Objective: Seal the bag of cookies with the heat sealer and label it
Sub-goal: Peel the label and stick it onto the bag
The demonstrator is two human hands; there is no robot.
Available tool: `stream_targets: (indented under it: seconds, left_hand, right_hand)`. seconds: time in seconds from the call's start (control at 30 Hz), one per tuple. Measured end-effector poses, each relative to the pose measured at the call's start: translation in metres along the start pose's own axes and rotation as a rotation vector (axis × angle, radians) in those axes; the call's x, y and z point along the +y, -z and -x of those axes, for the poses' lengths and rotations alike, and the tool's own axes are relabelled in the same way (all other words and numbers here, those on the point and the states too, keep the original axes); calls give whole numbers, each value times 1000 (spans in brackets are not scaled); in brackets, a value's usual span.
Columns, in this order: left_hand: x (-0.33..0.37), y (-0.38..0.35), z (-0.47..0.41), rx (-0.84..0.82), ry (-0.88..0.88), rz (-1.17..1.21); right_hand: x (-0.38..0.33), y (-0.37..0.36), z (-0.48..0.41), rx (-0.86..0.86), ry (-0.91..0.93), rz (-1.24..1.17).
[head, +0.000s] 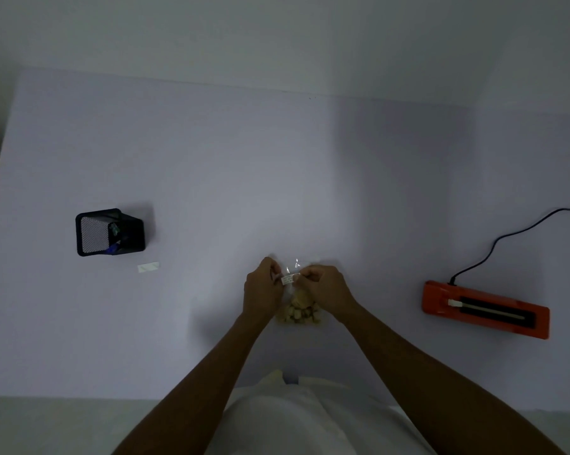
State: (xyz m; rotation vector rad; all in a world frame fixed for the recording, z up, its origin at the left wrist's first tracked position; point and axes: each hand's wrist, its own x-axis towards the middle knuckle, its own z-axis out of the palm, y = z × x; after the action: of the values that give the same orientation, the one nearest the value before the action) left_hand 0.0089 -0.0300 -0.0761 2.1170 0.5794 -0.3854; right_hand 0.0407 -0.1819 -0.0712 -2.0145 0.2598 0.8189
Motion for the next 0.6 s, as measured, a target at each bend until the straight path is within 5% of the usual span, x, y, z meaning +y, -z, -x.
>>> stream_targets:
  seconds: [0.6]
  left_hand:
    - [-8, -3, 2, 34, -79, 43]
  right_hand:
    - [7, -2, -4, 65, 35, 66]
